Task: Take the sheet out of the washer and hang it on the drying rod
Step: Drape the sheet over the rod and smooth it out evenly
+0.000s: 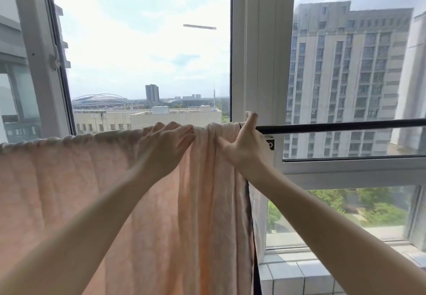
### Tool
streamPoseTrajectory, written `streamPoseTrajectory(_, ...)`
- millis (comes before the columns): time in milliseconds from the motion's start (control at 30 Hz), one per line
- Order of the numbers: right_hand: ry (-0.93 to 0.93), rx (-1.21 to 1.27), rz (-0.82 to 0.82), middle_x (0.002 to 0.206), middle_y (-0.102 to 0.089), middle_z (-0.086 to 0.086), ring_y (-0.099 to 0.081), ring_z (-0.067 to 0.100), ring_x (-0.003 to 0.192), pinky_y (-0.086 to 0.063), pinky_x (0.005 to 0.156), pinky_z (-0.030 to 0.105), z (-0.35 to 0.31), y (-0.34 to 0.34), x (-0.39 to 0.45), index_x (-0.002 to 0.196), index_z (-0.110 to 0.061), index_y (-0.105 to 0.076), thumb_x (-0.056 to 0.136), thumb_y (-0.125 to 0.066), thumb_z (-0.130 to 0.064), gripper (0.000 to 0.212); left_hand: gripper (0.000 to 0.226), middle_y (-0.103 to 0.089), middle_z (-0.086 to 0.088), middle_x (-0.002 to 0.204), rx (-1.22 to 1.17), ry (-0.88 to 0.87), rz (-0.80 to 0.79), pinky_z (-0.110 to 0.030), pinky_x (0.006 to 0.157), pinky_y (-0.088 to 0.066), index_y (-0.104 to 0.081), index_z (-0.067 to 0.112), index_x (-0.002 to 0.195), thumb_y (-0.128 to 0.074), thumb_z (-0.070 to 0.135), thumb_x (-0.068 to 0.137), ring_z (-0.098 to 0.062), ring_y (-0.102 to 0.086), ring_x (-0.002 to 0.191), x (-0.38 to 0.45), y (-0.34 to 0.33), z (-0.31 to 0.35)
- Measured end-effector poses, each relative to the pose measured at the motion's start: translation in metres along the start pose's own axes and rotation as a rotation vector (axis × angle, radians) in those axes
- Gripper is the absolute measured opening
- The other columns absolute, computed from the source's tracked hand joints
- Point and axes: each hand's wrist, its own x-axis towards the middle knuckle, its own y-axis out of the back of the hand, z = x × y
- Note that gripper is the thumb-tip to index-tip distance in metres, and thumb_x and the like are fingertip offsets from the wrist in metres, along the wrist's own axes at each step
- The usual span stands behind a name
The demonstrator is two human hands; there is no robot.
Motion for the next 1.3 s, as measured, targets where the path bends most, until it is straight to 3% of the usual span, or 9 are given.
streamPoseTrajectory(233,0.139,-0.09,0.159,0.087,-0.066,-0.003,-0.06,0.019,0.077,-0.046,0.067,0.031,-0.007,0.028,0.021,0.103,-0.021,-0.055,0.087,-0.063,-0.023,0.018,0.04,-0.067,0.016,0.114,-0.043,0.001,0.036,-0.042,0.094,-0.038,-0.064,0.037,0.122,-0.036,0.054,0.098,-0.019,-0.059,0.105,-0.002,0.002,-0.002)
streamPoseTrajectory(367,0.062,-0.101,0.254,0.089,-0.06,-0.007,-0.051,0.014,0.081,-0.037,0.07,0.027,0.012,0.074,0.045,0.106,-0.021,-0.059,0.087,-0.062,-0.022,0.02,0.048,-0.068,0.016,0.111,-0.044,-0.003,0.058,-0.042,0.092,-0.041,-0.065,0.037,0.12,-0.031,0.062,0.097,-0.018,-0.061,0.102,-0.003,0.005,-0.006)
streamPoseTrajectory(500,-0.017,-0.191,0.166,0.084,-0.059,-0.006,-0.055,0.018,0.08,-0.036,0.062,0.027,0.049,0.092,0.04,0.1,-0.021,-0.057,0.085,-0.062,-0.027,0.017,0.043,-0.069,0.014,0.109,-0.073,0.011,0.048,-0.044,0.093,-0.043,-0.068,0.034,0.115,-0.041,0.061,0.096,-0.018,-0.062,0.102,0.001,0.004,0.0)
streamPoseTrajectory(667,-0.155,-0.499,0.02,0.118,-0.046,0.009,-0.05,0.033,0.107,-0.045,0.08,0.042,0.068,0.091,0.028,0.115,-0.026,-0.046,0.084,-0.054,-0.049,0.038,0.032,-0.069,0.0,0.117,-0.106,0.033,0.065,-0.04,0.098,-0.036,-0.069,0.018,0.114,-0.05,0.039,0.098,-0.024,-0.06,0.109,0.005,-0.004,0.02)
streamPoseTrajectory(733,-0.07,-0.669,0.026,0.129,-0.036,0.011,-0.041,0.036,0.118,-0.042,0.09,0.049,0.06,0.092,0.028,0.122,-0.021,-0.046,0.086,-0.052,-0.049,0.046,0.033,-0.067,-0.003,0.122,-0.137,0.009,0.053,-0.04,0.1,-0.038,-0.068,0.013,0.118,-0.052,0.035,0.098,-0.024,-0.06,0.113,0.009,-0.004,0.027)
streamPoseTrajectory(833,0.304,-0.583,0.008,0.129,-0.046,0.007,-0.04,0.027,0.121,-0.04,0.1,0.042,0.044,0.085,0.029,0.123,-0.015,-0.055,0.093,-0.053,-0.034,0.035,0.032,-0.068,0.0,0.121,-0.219,-0.051,0.031,-0.043,0.096,-0.048,-0.066,0.018,0.123,-0.054,0.032,0.098,-0.021,-0.063,0.109,0.016,-0.004,0.04)
streamPoseTrajectory(933,0.517,-0.531,-0.08,0.116,-0.061,0.001,-0.05,0.02,0.112,-0.042,0.098,0.038,0.038,0.07,0.032,0.112,-0.016,-0.065,0.096,-0.054,-0.026,0.022,0.019,-0.073,0.003,0.103,-0.267,-0.065,0.013,-0.034,0.082,-0.052,-0.074,0.018,0.107,-0.062,0.026,0.094,-0.018,-0.067,0.091,0.025,-0.006,0.047)
streamPoseTrajectory(1033,0.504,-0.507,-0.095,0.102,-0.066,0.0,-0.059,0.02,0.096,-0.048,0.091,0.045,0.039,0.056,0.038,0.105,-0.016,-0.066,0.096,-0.057,-0.024,0.015,0.009,-0.075,0.001,0.087,-0.349,-0.024,0.004,-0.024,0.075,-0.046,-0.077,0.014,0.092,-0.07,0.017,0.087,-0.013,-0.067,0.078,0.034,0.0,0.043)
streamPoseTrajectory(1300,0.442,-0.491,0.002,0.085,-0.062,-0.001,-0.059,0.016,0.074,-0.05,0.076,0.038,0.052,0.058,0.045,0.093,-0.014,-0.056,0.095,-0.052,-0.005,0.01,0.007,-0.069,-0.001,0.082,-0.239,0.037,0.027,-0.032,0.074,-0.047,-0.068,0.013,0.087,-0.062,0.012,0.091,-0.018,-0.062,0.079,0.029,0.01,0.003)
